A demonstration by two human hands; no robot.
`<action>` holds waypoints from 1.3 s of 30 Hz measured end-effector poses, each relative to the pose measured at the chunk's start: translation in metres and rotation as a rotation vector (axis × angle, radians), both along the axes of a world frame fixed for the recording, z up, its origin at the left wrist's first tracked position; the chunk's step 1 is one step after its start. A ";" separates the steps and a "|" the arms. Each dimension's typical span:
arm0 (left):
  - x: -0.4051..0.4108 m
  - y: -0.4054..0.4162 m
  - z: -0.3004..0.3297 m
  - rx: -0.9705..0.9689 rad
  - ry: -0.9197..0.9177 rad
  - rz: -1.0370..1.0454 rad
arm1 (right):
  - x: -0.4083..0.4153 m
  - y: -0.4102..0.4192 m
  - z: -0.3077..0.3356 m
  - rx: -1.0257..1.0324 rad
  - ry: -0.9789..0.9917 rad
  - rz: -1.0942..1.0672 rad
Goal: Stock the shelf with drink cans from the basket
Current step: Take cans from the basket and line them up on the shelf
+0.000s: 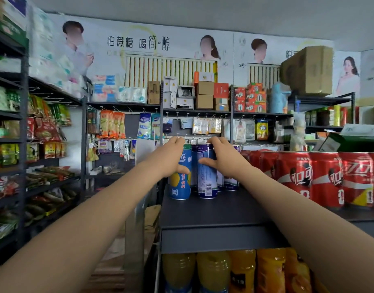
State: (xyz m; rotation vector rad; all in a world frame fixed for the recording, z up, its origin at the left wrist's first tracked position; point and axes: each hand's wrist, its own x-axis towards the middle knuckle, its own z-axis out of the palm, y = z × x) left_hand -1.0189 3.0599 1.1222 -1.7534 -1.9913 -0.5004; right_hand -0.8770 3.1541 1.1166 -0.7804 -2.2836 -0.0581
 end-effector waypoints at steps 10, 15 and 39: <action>0.001 -0.005 -0.013 0.133 0.136 0.025 | -0.001 0.001 -0.007 -0.040 0.028 0.006; 0.024 -0.028 -0.019 0.266 0.314 0.074 | 0.034 -0.016 -0.007 0.123 0.017 -0.190; 0.491 -0.051 -0.417 -0.868 0.102 -0.451 | 0.546 -0.130 -0.423 -0.791 -0.468 -0.440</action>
